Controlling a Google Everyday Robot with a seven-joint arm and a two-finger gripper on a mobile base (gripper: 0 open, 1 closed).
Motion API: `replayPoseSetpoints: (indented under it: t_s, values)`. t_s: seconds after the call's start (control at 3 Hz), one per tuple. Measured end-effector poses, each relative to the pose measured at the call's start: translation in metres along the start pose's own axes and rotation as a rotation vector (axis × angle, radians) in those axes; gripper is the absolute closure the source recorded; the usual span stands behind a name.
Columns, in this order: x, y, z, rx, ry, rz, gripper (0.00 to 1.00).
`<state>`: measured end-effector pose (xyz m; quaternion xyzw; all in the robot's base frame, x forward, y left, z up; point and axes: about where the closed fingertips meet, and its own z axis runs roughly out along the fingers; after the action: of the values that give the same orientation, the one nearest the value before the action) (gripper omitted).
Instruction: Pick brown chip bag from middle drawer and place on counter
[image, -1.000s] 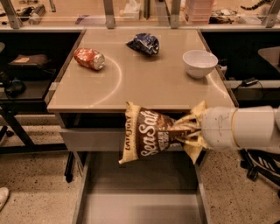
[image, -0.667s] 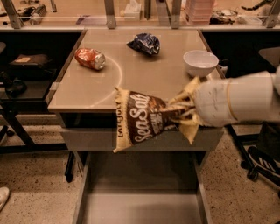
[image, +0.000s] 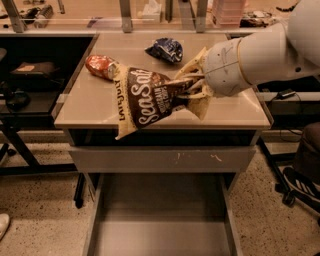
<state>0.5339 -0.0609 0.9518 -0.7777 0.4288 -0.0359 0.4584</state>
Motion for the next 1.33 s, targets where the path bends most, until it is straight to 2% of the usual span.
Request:
replayPoseSetpoints:
  t_s: [0.33, 0.67, 1.0, 1.33]
  values:
    - [0.000, 0.000, 0.000, 0.000, 0.000, 0.000, 1.00]
    - [0.008, -0.007, 0.006, 0.039, 0.018, -0.014, 1.00]
    - [0.041, -0.042, 0.025, 0.134, 0.036, -0.007, 1.00]
    - [0.075, -0.075, 0.057, 0.189, -0.001, 0.070, 1.00]
